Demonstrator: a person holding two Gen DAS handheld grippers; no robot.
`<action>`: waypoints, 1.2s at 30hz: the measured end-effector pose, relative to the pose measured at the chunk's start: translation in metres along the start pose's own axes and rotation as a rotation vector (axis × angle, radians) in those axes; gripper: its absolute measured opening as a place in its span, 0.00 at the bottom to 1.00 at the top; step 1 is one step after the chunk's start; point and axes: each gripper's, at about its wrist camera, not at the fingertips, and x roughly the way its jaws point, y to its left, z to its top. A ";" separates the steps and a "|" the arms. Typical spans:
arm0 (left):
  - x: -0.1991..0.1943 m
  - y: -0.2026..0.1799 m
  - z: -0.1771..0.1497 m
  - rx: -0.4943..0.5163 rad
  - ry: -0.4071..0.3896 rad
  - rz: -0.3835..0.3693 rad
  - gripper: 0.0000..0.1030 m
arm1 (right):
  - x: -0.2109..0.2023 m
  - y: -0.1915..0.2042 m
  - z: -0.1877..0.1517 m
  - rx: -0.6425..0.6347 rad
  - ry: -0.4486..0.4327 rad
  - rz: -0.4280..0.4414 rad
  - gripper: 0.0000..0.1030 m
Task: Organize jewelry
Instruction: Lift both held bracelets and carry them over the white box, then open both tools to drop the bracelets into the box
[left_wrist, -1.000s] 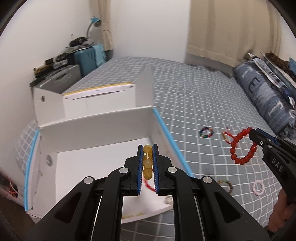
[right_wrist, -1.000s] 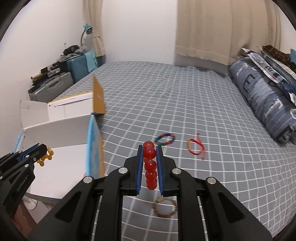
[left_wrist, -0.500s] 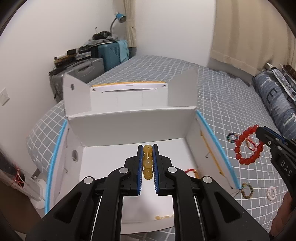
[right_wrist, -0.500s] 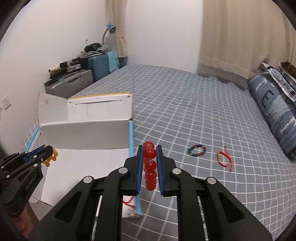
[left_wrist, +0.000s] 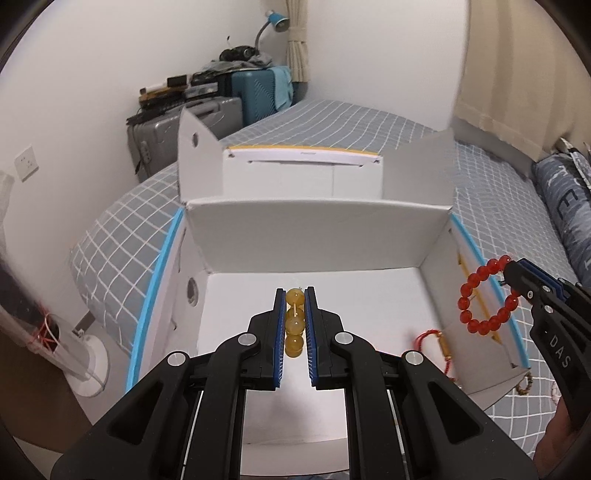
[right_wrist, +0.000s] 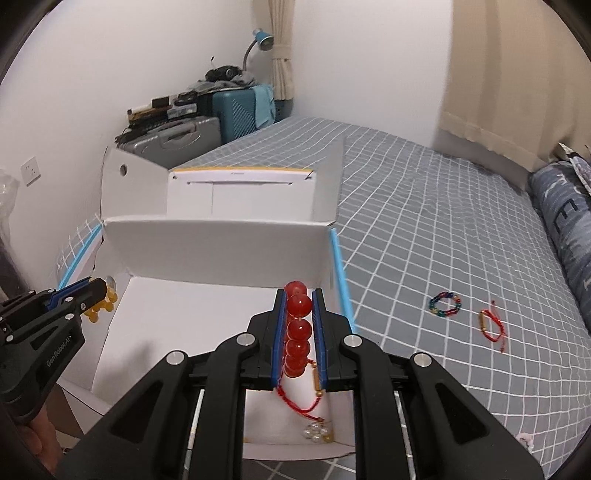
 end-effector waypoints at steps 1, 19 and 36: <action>0.002 0.002 -0.002 -0.004 0.005 0.002 0.09 | 0.003 0.004 -0.002 -0.008 0.006 0.005 0.12; 0.035 0.017 -0.014 -0.026 0.076 0.006 0.09 | 0.053 0.017 -0.020 -0.017 0.130 0.013 0.12; 0.021 0.018 -0.012 -0.042 0.020 0.044 0.70 | 0.043 0.012 -0.018 0.007 0.106 0.016 0.59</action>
